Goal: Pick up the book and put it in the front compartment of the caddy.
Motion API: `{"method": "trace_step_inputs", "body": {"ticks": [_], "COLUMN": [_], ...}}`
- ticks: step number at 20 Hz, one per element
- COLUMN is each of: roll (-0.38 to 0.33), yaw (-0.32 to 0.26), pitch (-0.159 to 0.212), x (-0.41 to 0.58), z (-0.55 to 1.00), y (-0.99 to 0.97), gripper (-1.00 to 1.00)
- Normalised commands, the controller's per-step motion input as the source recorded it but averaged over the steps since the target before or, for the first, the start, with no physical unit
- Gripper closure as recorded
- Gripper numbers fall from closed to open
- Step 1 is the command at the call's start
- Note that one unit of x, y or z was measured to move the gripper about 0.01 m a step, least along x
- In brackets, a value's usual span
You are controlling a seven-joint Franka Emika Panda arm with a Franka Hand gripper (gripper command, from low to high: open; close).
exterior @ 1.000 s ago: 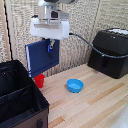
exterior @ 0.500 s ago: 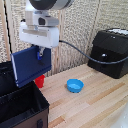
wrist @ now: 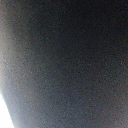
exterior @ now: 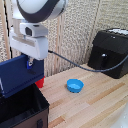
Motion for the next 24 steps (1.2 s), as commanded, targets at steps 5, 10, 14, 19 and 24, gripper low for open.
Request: {"method": "trace_step_inputs", "body": {"ticks": [5,10,14,19,24], "roll": [-0.026,-0.136,-0.085,-0.011,0.048], "yaw": [-0.089,-0.090,-0.077,-0.009,-0.030], "pitch": [0.029,0.022,0.004,0.017,0.061], "x": [0.000,0.002,0.000,0.142,0.131], "z": [0.18,-0.01,-0.07,0.07,0.19], "y": [0.79,0.72,0.49,-0.10,-0.30], "gripper": [1.00,1.00,-1.00,-1.00,-1.00]}}
